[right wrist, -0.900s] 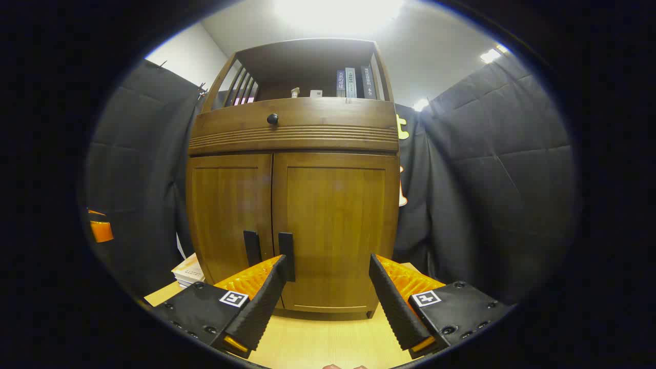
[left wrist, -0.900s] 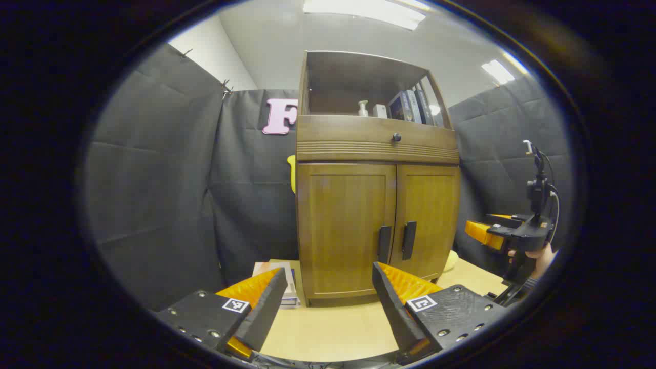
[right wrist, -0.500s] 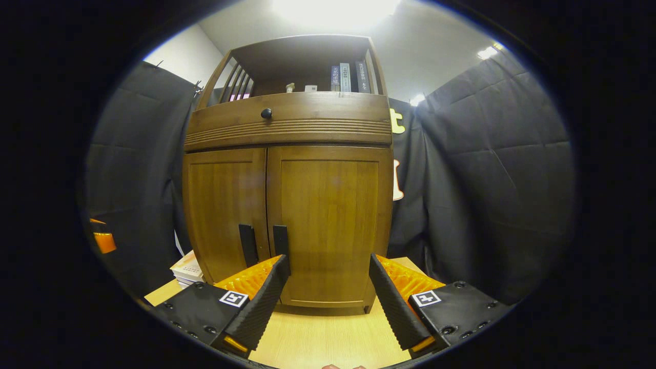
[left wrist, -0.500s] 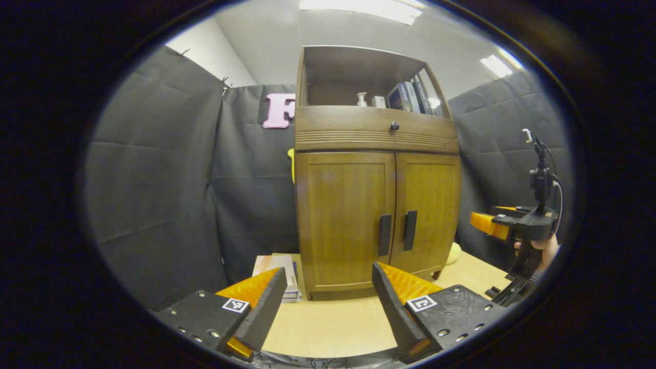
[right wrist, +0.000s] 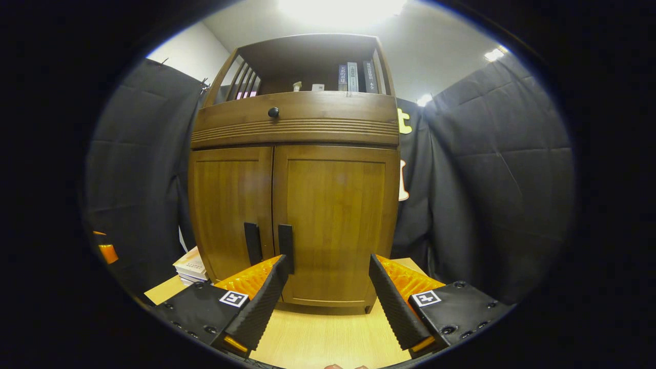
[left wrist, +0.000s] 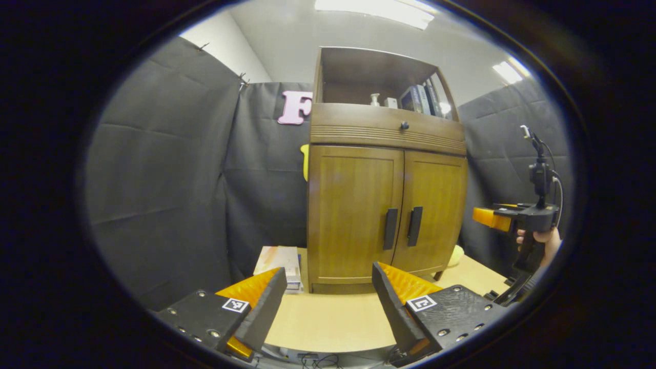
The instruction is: Open the right door of the double-door shoe cabinet with the right hand, and open the left door with the left hand.
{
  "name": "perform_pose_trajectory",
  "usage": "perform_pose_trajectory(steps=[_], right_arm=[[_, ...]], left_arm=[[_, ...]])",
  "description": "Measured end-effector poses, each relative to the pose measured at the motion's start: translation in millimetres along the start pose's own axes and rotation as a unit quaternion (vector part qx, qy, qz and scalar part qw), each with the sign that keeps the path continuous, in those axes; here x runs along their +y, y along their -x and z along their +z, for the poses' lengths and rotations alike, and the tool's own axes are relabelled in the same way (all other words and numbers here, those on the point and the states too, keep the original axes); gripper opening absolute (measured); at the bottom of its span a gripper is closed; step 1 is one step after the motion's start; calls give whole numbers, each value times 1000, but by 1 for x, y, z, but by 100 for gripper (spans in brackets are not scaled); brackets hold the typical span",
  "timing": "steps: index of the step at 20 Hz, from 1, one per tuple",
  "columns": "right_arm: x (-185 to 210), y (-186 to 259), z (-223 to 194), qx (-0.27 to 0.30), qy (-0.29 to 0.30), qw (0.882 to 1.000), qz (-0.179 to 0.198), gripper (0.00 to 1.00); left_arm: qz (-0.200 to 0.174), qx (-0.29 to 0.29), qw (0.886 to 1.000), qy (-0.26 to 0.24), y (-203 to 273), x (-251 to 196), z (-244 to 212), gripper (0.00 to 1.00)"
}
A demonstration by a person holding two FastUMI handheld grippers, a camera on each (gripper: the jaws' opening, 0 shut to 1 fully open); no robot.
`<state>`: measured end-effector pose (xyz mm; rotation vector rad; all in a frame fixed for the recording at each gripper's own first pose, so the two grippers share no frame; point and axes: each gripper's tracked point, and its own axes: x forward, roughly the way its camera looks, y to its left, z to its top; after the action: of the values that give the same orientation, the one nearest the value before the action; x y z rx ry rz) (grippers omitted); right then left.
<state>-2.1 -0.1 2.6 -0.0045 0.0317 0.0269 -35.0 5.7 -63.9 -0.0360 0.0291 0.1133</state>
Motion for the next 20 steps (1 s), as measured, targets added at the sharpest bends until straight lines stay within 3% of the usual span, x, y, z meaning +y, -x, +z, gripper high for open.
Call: perform_pose_trajectory(steps=[3, 11, 20], right_arm=[[3, -9, 7, -2, -7, 1000, -2, 100], [33, -45, 29, -20, -18, 999, 28, 100], [66, -109, 22, -10, -16, 998, 53, 100]], left_arm=[[26, 4, 1000, -5, 3, 4, -11, 95], [32, 26, 999, 25, 18, -3, -38, 96], [90, 48, 995, 24, 29, 18, -51, 96]])
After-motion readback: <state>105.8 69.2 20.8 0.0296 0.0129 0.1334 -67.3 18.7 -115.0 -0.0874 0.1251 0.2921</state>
